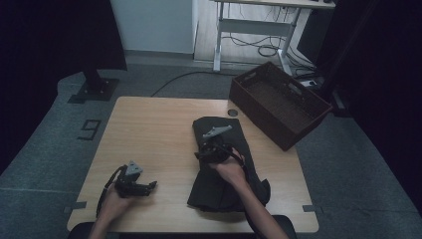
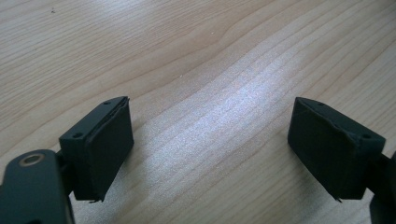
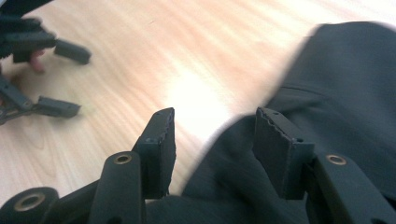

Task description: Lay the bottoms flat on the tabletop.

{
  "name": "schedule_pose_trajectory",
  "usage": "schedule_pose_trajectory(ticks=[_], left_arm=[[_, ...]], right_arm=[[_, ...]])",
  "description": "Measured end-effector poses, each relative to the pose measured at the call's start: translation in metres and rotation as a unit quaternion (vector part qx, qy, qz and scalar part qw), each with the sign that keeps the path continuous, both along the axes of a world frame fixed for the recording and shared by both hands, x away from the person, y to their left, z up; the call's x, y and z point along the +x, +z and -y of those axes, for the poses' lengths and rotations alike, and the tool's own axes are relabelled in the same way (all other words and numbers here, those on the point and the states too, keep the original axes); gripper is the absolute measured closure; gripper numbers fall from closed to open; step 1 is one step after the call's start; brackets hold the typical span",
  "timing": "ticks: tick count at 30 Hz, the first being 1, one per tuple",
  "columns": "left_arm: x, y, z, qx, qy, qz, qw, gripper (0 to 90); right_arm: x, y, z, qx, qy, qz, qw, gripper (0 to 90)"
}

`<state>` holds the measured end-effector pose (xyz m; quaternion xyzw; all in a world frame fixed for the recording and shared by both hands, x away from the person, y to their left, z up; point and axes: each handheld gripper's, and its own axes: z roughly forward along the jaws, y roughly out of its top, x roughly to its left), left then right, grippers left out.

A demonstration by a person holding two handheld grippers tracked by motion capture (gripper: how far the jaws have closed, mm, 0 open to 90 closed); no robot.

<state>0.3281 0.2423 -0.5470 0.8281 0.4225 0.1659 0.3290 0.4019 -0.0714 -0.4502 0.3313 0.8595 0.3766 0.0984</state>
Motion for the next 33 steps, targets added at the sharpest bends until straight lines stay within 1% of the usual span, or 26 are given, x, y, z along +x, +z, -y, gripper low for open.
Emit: schedule_pose_trajectory(ticks=[3, 5, 6, 7, 9, 10, 11, 14, 16, 18, 19, 20, 21, 22, 23, 24, 25, 26, 27, 28, 29, 30, 31, 32, 33], left_arm=[[0.000, 0.000, 0.000, 0.000, 0.000, 0.000, 1.0000, 14.0], [0.000, 0.000, 0.000, 0.000, 0.000, 0.000, 1.0000, 14.0], [0.000, 0.000, 0.000, 0.000, 0.000, 0.000, 1.0000, 14.0], [0.000, 0.000, 0.000, 0.000, 0.000, 0.000, 1.0000, 14.0], [0.000, 0.000, 0.000, 0.000, 0.000, 0.000, 1.0000, 14.0], [0.000, 0.000, 0.000, 0.000, 0.000, 0.000, 1.0000, 14.0], [0.000, 0.000, 0.000, 0.000, 0.000, 0.000, 1.0000, 14.0], [0.000, 0.000, 0.000, 0.000, 0.000, 0.000, 1.0000, 14.0], [0.000, 0.000, 0.000, 0.000, 0.000, 0.000, 1.0000, 14.0], [0.000, 0.000, 0.000, -0.001, 0.000, 0.000, 1.0000, 14.0], [0.000, 0.000, 0.000, 0.000, 0.000, 0.000, 1.0000, 14.0], [0.000, 0.000, 0.000, 0.000, 0.000, 0.000, 1.0000, 14.0], [0.000, 0.000, 0.000, 0.000, 0.000, 0.000, 1.0000, 14.0], [0.000, 0.000, 0.000, -0.001, 0.000, 0.000, 1.0000, 14.0], [0.000, 0.000, 0.000, 0.000, 0.000, 0.000, 1.0000, 14.0], [0.000, 0.000, 0.000, 0.000, 0.000, 0.000, 1.0000, 14.0], [0.000, 0.000, 0.000, 0.000, 0.000, 0.000, 1.0000, 14.0], [0.000, 0.000, 0.000, 0.000, 0.000, 0.000, 1.0000, 14.0], [0.000, 0.000, 0.000, 0.000, 0.000, 0.000, 1.0000, 14.0], [0.000, 0.000, 0.000, 0.000, 0.000, 0.000, 1.0000, 14.0], [0.000, 0.000, 0.000, 0.000, 0.000, 0.000, 1.0000, 14.0], [0.000, 0.000, 0.000, 0.000, 0.000, 0.000, 1.0000, 14.0], [0.000, 0.000, 0.000, 0.000, 0.000, 0.000, 1.0000, 14.0], [0.000, 0.000, 0.000, 0.000, 0.000, 0.000, 1.0000, 14.0], [0.000, 0.000, 0.000, 0.000, 0.000, 0.000, 1.0000, 14.0]], right_arm=[[0.002, -0.014, -0.014, -0.009, 0.011, -0.006, 0.9999, 45.3], [0.005, -0.024, -0.019, -0.026, 0.014, -0.005, 0.9995, 43.3], [0.007, -0.029, -0.019, -0.037, 0.016, -0.006, 0.9992, 43.1], [0.009, -0.033, -0.018, -0.050, 0.009, -0.004, 0.9987, 42.5], [0.012, -0.038, -0.013, -0.060, 0.002, -0.002, 0.9982, 41.5], [0.013, -0.041, -0.010, -0.066, -0.001, -0.005, 0.9978, 41.4], [0.014, -0.044, -0.007, -0.069, -0.004, -0.009, 0.9975, 40.8], [0.018, -0.053, 0.000, -0.065, -0.011, -0.022, 0.9976, 40.5], [0.018, -0.059, -0.001, -0.074, -0.012, -0.022, 0.9970, 39.8], [0.018, -0.066, -0.005, -0.089, -0.011, -0.021, 0.9958, 39.9], [0.018, -0.071, -0.008, -0.102, -0.012, -0.019, 0.9946, 40.5], [0.018, -0.074, -0.010, -0.108, -0.013, -0.016, 0.9939, 41.9], [0.017, -0.077, -0.013, -0.120, -0.015, -0.008, 0.9927, 46.7], [0.016, -0.077, -0.015, -0.132, -0.018, 0.003, 0.9911, 53.5], [0.017, -0.076, -0.015, -0.137, -0.028, 0.004, 0.9902, 58.5], [0.017, -0.076, -0.015, -0.139, -0.035, 0.003, 0.9897, 66.0], [0.017, -0.075, -0.015, -0.144, -0.040, 0.006, 0.9888, 71.6], [0.017, -0.075, -0.014, -0.143, -0.042, 0.006, 0.9888, 76.7], [0.017, -0.074, -0.014, -0.140, -0.042, 0.006, 0.9892, 79.2], [0.016, -0.074, -0.013, -0.127, -0.041, 0.002, 0.9911, 81.1], [0.016, -0.073, -0.013, -0.109, -0.041, -0.011, 0.9932, 81.6], [0.017, -0.072, -0.012, -0.100, -0.042, -0.014, 0.9940, 81.9], [0.016, -0.069, -0.012, -0.082, -0.041, -0.016, 0.9956, 82.2], [0.016, -0.064, -0.012, -0.066, -0.037, -0.018, 0.9970, 82.3], [0.016, -0.058, -0.014, -0.057, -0.031, -0.017, 0.9978, 82.4]])
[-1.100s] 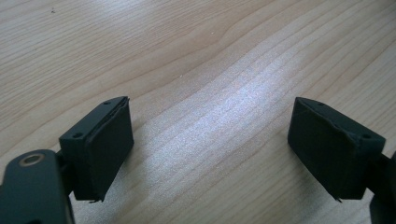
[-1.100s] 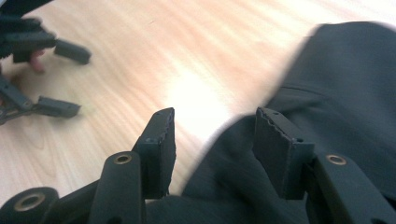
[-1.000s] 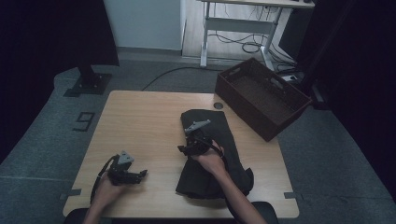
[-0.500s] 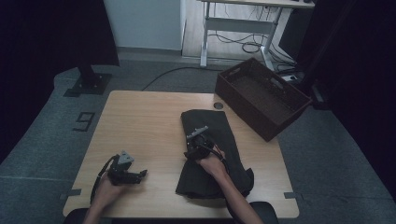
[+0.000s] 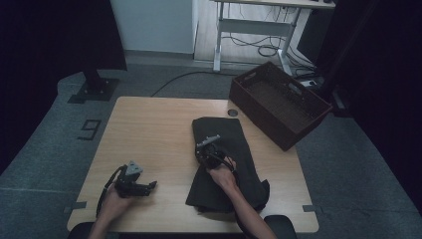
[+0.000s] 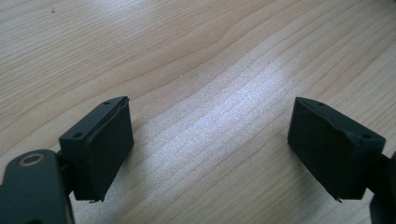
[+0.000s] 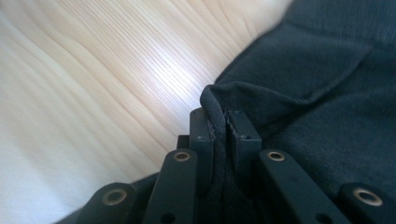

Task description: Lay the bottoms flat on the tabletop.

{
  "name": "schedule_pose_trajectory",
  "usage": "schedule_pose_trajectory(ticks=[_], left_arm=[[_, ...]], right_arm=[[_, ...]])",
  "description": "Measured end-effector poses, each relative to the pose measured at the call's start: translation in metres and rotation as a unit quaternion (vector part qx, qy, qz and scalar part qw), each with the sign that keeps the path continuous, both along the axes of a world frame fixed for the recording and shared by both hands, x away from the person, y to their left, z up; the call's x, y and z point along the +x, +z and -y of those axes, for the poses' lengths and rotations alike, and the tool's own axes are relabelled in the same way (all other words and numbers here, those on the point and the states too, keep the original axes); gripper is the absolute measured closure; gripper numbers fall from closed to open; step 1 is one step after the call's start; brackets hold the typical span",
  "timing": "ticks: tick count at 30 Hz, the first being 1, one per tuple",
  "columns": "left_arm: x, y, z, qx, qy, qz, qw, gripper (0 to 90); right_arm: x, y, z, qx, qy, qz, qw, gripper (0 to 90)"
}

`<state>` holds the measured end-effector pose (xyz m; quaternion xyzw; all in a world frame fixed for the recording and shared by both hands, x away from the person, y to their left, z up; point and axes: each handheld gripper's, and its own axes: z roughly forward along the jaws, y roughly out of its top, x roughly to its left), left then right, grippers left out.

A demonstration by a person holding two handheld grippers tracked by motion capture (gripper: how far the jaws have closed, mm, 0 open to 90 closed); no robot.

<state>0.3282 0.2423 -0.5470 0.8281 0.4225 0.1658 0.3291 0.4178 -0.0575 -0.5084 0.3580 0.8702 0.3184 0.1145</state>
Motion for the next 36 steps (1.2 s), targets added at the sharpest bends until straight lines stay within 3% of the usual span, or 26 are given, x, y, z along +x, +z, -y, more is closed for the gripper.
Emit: schedule_pose_trajectory(ticks=[8, 11, 15, 21, 25, 30, 36], left_arm=[[0.000, 0.000, 0.000, 0.001, 0.000, 0.000, 1.0000, 14.0], [0.000, 0.000, 0.000, 0.000, 0.000, 0.000, 1.0000, 14.0], [0.000, 0.000, 0.000, 0.000, 0.000, 0.000, 1.0000, 14.0], [0.000, 0.000, 0.000, 0.000, 0.000, 0.000, 1.0000, 14.0], [0.000, 0.000, 0.000, 0.000, 0.000, 0.000, 1.0000, 14.0], [0.000, 0.000, 0.000, 0.000, 0.000, 0.000, 1.0000, 13.9], [0.000, 0.000, 0.000, 0.000, 0.000, 0.000, 1.0000, 14.0]], right_arm=[[-0.009, 0.056, -0.024, 0.035, 0.040, 0.035, 0.9980, 83.1], [-0.014, 0.078, -0.022, 0.040, 0.047, 0.055, 0.9965, 83.3], [-0.018, 0.106, 0.002, 0.051, 0.034, 0.081, 0.9948, 83.5], [-0.019, 0.139, 0.070, 0.074, -0.026, 0.100, 0.9918, 83.5], [-0.015, 0.129, 0.116, 0.071, -0.069, 0.095, 0.9906, 83.2], [-0.007, 0.084, 0.153, 0.048, -0.114, 0.056, 0.9907, 82.7], [-0.001, 0.033, 0.173, 0.031, -0.138, 0.007, 0.9900, 81.2]])
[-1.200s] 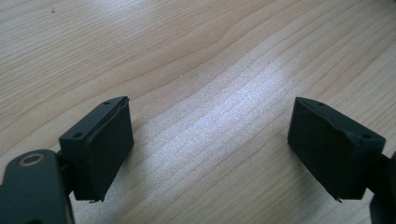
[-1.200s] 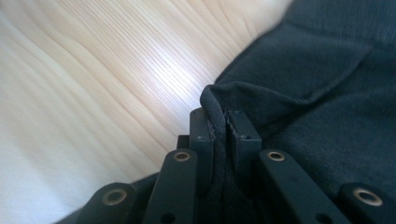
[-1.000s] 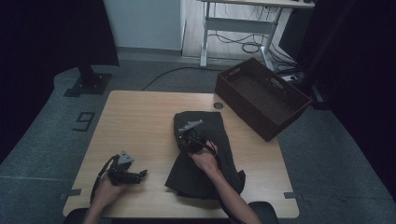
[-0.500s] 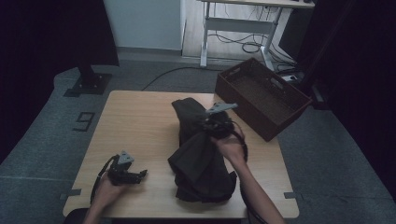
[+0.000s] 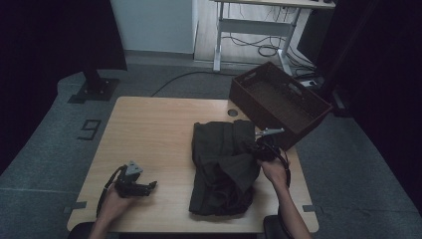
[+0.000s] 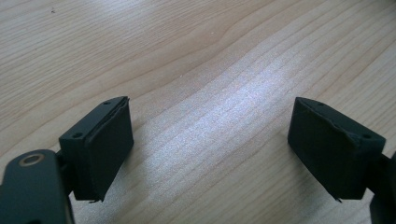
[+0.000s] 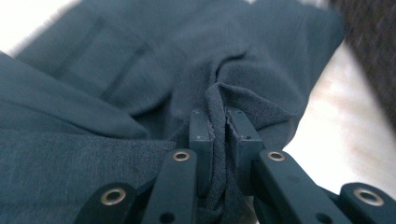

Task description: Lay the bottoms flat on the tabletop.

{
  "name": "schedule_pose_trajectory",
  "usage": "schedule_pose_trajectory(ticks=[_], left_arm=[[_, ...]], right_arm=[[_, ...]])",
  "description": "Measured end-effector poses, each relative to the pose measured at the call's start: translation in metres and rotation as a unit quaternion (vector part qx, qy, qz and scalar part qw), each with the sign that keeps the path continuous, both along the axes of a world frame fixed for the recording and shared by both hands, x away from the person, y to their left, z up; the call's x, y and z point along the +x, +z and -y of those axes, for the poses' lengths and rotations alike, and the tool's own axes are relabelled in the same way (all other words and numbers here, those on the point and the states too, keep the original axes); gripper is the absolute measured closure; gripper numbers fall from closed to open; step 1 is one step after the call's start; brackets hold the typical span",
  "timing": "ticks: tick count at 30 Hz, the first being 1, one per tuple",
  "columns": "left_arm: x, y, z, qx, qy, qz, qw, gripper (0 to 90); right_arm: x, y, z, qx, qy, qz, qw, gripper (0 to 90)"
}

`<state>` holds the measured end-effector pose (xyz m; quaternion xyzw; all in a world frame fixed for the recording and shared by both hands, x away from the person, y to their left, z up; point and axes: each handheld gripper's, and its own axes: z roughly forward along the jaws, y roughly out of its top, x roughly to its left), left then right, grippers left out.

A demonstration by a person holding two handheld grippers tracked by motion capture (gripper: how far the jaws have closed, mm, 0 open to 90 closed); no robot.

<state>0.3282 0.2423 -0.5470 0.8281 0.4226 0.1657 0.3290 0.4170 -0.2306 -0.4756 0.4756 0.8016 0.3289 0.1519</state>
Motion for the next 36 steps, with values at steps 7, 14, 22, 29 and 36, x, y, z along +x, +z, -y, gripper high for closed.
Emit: schedule_pose_trajectory(ticks=[7, 14, 22, 29, 36], left_arm=[[0.004, 0.007, 0.010, 0.026, -0.004, -0.015, 0.9996, 14.7], [0.013, 0.031, 0.056, -0.011, -0.051, 0.006, 0.9986, 15.6], [0.023, 0.041, 0.114, -0.037, -0.110, 0.004, 0.9932, 17.0], [0.025, 0.019, 0.140, -0.052, -0.135, -0.026, 0.9892, 20.6], [0.027, 0.004, 0.151, -0.050, -0.154, -0.037, 0.9861, 31.7]], right_arm=[[-0.001, -0.007, 0.014, -0.014, -0.016, -0.009, 0.9997, 55.8], [-0.006, 0.022, 0.005, 0.000, -0.002, 0.025, 0.9997, 37.6], [-0.009, 0.009, -0.013, 0.004, 0.031, 0.012, 0.9994, 39.0], [-0.013, -0.016, -0.007, -0.001, 0.027, -0.011, 0.9996, 40.9], [-0.017, -0.037, 0.006, -0.002, 0.011, -0.025, 0.9996, 40.4]])
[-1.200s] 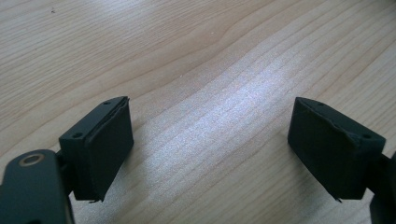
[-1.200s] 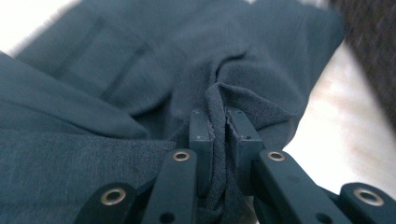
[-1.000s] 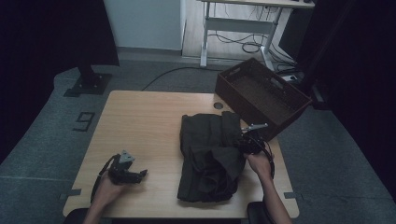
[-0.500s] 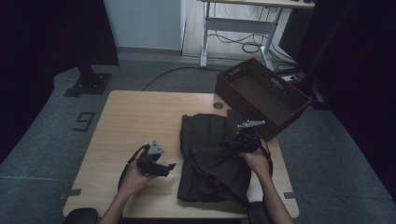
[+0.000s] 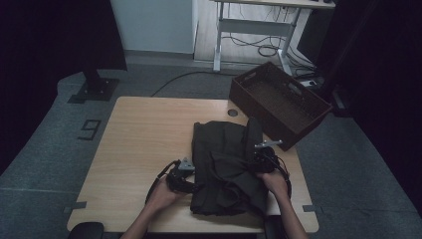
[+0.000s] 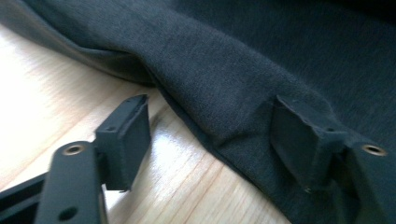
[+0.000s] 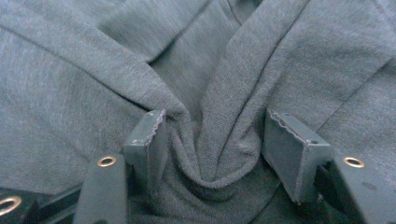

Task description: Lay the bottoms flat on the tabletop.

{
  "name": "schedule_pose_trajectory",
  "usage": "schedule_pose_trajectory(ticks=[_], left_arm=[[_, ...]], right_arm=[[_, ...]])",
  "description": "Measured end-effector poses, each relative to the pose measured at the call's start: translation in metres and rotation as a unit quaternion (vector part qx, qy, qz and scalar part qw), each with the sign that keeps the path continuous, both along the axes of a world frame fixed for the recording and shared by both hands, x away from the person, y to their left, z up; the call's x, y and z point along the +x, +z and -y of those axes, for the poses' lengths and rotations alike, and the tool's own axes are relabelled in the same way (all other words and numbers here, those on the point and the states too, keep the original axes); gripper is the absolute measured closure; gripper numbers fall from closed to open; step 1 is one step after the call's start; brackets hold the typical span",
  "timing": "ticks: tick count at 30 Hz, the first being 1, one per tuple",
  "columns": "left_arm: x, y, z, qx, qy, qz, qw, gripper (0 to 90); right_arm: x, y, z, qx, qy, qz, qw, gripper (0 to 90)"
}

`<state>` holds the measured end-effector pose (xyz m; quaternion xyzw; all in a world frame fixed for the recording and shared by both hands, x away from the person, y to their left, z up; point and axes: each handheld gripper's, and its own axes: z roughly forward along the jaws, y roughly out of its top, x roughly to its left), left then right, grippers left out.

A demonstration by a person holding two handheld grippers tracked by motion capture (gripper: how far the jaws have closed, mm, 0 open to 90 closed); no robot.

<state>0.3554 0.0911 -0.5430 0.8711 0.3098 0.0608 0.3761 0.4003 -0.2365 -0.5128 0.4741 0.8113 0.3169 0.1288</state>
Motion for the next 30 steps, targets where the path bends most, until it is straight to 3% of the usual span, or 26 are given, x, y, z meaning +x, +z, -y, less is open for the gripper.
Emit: schedule_pose_trajectory(ticks=[5, 11, 20, 30], left_arm=[[0.001, 0.000, 0.008, -0.010, -0.018, -0.005, 0.9998, 56.5], [0.003, 0.001, 0.009, -0.015, -0.011, -0.010, 0.9998, 84.2], [0.003, 0.005, -0.007, 0.019, 0.001, 0.010, 0.9998, 86.6], [0.001, 0.008, -0.053, 0.027, 0.036, 0.005, 0.9990, 86.6]], right_arm=[[-0.002, -0.007, 0.003, 0.008, -0.006, -0.001, 0.9999, 40.2], [-0.003, -0.009, 0.003, 0.008, -0.005, -0.002, 1.0000, 40.6], [-0.004, -0.015, -0.005, 0.021, -0.003, -0.002, 0.9998, 41.5], [-0.001, -0.018, -0.039, 0.028, 0.027, 0.001, 0.9993, 40.4]])
